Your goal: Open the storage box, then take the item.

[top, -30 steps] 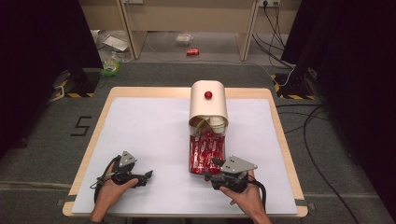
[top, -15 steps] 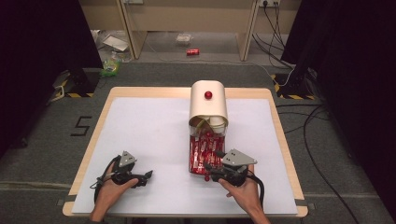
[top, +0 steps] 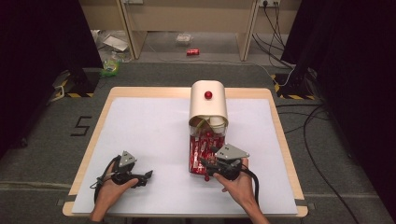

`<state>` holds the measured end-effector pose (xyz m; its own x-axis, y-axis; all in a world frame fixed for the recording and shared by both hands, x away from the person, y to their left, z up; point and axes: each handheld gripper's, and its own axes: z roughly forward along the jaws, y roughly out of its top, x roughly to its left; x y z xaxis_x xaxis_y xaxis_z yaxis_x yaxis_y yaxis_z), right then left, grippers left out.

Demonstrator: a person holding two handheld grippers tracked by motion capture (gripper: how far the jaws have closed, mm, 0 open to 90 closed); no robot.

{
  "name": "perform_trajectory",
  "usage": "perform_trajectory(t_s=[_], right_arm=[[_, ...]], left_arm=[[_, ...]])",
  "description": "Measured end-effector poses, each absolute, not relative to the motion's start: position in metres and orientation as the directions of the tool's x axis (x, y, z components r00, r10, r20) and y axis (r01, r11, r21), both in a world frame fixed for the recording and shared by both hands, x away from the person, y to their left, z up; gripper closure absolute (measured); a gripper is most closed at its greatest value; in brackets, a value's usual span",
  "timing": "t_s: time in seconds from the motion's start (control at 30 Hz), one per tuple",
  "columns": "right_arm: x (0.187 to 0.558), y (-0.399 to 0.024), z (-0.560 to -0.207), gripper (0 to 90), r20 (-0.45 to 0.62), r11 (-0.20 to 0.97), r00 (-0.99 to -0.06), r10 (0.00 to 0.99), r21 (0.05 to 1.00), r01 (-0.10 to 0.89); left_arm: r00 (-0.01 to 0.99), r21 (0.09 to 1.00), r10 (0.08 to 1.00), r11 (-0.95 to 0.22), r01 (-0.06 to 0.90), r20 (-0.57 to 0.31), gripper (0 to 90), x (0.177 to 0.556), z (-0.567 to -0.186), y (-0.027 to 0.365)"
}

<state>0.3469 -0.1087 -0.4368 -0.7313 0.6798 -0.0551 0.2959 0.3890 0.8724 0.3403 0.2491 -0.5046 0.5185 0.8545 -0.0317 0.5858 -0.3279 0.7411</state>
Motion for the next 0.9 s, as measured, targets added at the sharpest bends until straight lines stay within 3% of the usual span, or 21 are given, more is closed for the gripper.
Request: perform_trajectory(t_s=[0.9], right_arm=[[0.364,-0.098,-0.441,44.1,-0.05,0.417,-0.723,0.689,0.843,0.339]], left_arm=[[0.519,0.741,0.854,-0.33,0.586,-0.031,7.6,0.34,-0.505,0.249]])
